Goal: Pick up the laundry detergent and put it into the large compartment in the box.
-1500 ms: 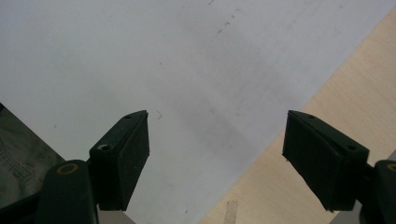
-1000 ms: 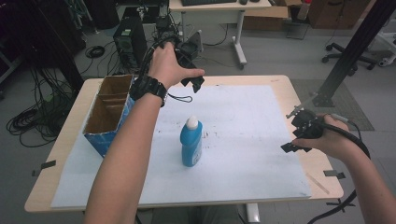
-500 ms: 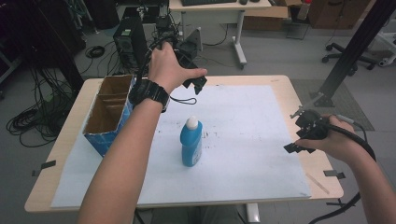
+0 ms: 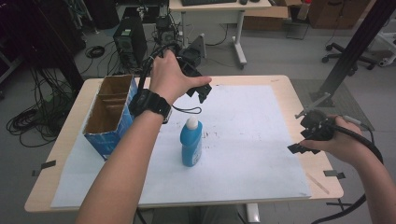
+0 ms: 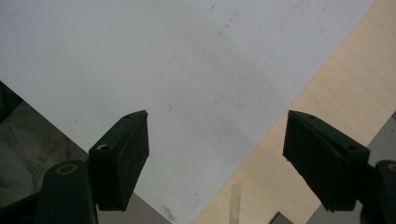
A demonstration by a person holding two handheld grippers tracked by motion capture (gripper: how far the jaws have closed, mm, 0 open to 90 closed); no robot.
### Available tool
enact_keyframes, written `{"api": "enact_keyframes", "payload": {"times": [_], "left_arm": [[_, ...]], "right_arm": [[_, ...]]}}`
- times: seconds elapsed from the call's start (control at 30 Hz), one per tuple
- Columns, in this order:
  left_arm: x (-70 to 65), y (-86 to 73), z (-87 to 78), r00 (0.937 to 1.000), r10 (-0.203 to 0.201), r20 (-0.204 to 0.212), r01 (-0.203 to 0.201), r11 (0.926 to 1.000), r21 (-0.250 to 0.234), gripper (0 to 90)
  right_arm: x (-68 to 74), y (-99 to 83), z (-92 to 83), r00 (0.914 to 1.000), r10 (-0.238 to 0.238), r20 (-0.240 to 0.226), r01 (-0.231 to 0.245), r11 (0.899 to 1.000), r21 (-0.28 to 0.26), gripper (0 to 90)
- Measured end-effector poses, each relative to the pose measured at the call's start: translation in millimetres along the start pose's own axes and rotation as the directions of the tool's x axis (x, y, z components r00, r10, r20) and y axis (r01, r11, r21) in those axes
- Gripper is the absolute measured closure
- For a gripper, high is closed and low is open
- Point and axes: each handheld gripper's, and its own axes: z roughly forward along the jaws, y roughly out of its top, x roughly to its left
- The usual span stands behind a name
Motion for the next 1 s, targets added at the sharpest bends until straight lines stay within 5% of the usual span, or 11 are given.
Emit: {"api": "enact_keyframes", "payload": {"times": [0.47,1.0], "left_arm": [[-22.0,-18.6,6.7,1.0,-0.005,-0.003,0.005,0.9994,0.034,6.4],[-27.6,-37.6,27.5,0.9998,-0.01,0.015,0.009,0.9984,0.056,6.3]], "right_arm": [[8.9,-2.9,-5.4,0.9999,-0.012,0.009,0.012,1.0,-0.008,22.6],[15.9,-11.9,-13.6,0.9997,-0.001,0.024,0.001,1.0,-0.007,22.5]]}}
